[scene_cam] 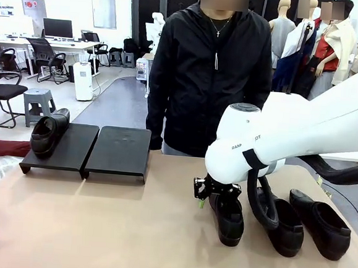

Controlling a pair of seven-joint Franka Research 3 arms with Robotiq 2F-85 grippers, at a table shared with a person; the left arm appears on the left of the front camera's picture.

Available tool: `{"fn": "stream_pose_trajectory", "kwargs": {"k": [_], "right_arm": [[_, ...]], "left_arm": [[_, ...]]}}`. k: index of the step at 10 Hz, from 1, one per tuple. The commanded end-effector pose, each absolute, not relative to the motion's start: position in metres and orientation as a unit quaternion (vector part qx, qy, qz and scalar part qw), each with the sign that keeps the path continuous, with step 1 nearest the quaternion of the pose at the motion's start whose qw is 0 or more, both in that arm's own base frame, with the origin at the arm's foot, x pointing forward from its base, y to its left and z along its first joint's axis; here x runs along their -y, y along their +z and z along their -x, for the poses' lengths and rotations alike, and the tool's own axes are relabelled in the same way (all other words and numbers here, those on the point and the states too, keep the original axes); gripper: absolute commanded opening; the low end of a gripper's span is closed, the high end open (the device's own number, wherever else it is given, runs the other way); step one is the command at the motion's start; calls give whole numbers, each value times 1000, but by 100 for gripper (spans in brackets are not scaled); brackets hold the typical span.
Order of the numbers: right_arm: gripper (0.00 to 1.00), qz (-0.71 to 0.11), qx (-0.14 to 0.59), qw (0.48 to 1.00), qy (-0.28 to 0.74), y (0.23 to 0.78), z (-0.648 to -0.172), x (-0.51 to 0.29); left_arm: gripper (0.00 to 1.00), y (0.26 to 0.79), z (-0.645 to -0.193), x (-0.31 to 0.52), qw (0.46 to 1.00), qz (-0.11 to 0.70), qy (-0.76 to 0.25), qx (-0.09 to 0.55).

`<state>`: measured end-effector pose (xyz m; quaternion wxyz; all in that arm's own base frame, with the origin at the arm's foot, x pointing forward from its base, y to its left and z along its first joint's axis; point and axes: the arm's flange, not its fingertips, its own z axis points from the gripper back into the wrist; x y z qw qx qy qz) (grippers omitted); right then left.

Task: Organize the shoes by placing them on the stand.
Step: Pick up one Shoe and place it in the middle of the table.

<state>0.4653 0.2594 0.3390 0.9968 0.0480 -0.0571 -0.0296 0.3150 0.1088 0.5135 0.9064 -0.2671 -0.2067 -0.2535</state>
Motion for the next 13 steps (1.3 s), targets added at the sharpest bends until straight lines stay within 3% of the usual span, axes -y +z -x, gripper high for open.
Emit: {"fn": "stream_pose_trajectory", "kwargs": {"k": [1,9,13], "right_arm": [[0,-50,64,996,-36,341,-459,-260],[0,-44,67,995,-53,356,-449,-241],[0,-69,42,996,-42,468,-380,-180]], "left_arm": [[100,513,-314,-112,903,267,-264,208],[100,513,-314,-112,903,267,-264,208],[100,513,-314,-112,903,267,-264,208]]}}
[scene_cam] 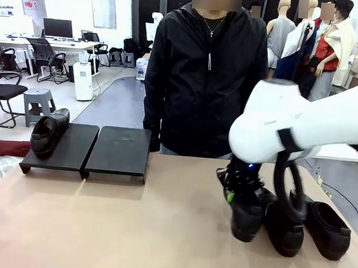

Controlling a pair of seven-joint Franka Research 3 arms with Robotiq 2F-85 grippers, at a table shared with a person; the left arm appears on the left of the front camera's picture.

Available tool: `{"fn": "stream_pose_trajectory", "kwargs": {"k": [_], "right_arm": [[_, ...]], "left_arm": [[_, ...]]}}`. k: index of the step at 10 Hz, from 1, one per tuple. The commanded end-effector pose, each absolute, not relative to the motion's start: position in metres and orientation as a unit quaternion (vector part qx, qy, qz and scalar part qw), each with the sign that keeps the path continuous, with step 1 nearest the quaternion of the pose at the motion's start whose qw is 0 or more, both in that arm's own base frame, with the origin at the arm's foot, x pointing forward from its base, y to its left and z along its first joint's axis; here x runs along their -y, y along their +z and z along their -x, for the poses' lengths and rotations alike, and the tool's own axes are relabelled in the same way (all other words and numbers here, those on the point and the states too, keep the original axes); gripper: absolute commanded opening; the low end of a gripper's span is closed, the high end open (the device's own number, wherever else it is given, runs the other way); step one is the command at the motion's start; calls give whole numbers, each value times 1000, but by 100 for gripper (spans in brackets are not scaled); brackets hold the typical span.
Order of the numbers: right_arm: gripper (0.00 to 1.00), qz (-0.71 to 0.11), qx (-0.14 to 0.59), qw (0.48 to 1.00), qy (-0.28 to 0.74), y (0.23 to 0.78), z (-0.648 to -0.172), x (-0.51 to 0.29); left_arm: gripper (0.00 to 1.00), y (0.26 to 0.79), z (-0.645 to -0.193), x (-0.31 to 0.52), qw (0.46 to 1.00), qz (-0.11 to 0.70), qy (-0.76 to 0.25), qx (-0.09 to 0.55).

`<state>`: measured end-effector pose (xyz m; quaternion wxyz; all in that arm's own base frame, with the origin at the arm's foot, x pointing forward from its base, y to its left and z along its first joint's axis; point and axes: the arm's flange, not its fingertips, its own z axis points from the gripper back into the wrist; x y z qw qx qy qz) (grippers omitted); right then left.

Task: Organize the shoes by placing them on the stand.
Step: Pick up one Shoe and place it in the middle of the table.

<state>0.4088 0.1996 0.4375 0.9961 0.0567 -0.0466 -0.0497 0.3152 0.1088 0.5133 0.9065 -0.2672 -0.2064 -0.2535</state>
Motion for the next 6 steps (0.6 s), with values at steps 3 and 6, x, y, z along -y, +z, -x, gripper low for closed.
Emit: {"fn": "stream_pose_trajectory", "kwargs": {"k": [3,6], "right_arm": [[0,-112,57,992,14,482,-305,-184],[0,-172,80,979,74,477,-318,-240]], "left_arm": [[100,513,-314,-112,903,267,-264,208],[100,513,-314,-112,903,267,-264,208]]}}
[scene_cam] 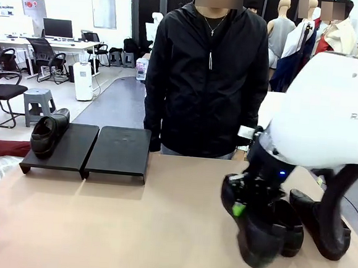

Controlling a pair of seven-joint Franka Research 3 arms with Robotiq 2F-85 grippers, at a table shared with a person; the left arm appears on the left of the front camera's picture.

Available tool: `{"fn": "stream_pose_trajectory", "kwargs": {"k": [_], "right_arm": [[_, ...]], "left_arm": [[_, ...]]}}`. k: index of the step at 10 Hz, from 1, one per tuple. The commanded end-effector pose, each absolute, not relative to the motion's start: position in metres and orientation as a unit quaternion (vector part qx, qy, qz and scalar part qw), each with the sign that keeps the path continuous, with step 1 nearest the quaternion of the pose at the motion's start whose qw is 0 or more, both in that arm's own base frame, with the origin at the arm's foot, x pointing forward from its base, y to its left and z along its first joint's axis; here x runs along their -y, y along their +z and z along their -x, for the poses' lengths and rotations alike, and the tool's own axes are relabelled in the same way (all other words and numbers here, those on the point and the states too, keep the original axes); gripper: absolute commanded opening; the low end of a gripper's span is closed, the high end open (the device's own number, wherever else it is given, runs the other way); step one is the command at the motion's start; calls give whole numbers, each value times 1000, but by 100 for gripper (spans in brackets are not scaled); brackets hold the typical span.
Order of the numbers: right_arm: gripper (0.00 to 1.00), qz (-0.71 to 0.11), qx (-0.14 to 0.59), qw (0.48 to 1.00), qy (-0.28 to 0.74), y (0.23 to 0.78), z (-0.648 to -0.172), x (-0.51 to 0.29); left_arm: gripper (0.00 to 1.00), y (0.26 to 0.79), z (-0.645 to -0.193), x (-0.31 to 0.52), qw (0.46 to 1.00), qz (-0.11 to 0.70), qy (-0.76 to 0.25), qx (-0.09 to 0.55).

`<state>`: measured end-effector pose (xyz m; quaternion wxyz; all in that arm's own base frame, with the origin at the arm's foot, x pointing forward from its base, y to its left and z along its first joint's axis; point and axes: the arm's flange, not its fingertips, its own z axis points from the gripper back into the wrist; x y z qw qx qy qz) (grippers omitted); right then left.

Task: Organize the shoes by placing them on the stand.
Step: Pick up one Shoe and place it in the middle of the table.

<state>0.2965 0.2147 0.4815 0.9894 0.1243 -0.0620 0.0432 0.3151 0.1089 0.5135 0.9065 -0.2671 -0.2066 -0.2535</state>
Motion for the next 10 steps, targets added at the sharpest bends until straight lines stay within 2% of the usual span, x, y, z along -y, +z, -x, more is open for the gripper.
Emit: {"fn": "stream_pose_trajectory", "kwargs": {"k": [1,3,6,10], "right_arm": [[0,-207,89,969,101,478,-327,-274],[0,-240,90,956,146,474,-351,-338],[0,-212,62,969,113,433,-384,-427],[0,-164,49,985,33,379,-404,-448]], "left_arm": [[100,513,-314,-112,903,267,-264,208],[100,513,-314,-112,903,267,-264,208],[100,513,-314,-112,903,267,-264,208],[100,513,-314,-112,903,267,-264,208]]}}
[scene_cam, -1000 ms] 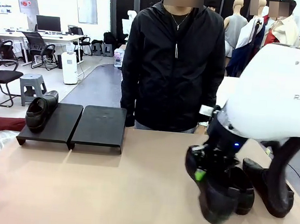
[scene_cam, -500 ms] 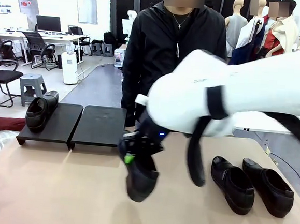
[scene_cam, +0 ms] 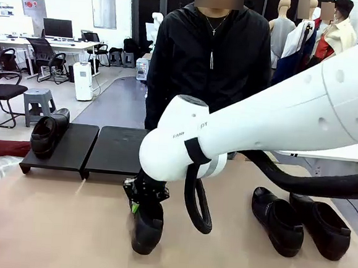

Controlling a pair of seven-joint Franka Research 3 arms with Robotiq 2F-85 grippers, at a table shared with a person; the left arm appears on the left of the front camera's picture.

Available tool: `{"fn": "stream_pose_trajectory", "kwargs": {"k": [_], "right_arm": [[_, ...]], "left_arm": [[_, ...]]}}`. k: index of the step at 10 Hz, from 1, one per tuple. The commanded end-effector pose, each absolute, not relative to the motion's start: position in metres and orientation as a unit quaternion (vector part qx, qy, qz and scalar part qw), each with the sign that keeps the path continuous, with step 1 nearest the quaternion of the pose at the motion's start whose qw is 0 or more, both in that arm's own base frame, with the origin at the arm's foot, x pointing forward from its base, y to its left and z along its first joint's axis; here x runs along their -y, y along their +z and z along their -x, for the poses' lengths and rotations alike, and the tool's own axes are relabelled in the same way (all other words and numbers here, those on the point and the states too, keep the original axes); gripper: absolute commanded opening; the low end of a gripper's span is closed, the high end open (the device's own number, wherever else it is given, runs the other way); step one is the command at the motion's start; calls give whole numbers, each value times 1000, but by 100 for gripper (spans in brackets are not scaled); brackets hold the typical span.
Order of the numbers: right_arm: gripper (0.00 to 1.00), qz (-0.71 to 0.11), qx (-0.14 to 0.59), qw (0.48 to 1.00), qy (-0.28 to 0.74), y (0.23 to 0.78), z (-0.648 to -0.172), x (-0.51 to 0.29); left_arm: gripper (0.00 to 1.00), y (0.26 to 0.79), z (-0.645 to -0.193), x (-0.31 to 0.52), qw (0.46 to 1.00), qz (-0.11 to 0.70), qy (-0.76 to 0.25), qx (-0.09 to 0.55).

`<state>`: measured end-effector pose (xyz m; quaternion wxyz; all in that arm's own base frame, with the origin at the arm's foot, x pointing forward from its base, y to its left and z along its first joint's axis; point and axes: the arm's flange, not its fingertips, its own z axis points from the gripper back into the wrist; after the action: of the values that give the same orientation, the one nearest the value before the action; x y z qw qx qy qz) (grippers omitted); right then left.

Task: Organize the shoes by placing them on the stand.
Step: Pick up one Shoe and place it in the middle of the table.

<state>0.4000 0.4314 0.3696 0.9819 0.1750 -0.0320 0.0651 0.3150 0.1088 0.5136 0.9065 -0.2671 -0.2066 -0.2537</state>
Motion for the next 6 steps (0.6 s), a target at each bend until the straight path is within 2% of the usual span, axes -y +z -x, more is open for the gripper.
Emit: {"fn": "stream_pose_trajectory", "kwargs": {"k": [1,5,6], "right_arm": [[0,-160,46,986,19,370,-408,-448],[0,-170,31,985,21,366,-413,-441],[44,-170,19,985,33,366,-413,-441]], "left_arm": [[100,513,-314,-112,903,267,-264,208],[100,513,-314,-112,903,267,-264,208],[100,513,-314,-112,903,267,-264,208]]}}
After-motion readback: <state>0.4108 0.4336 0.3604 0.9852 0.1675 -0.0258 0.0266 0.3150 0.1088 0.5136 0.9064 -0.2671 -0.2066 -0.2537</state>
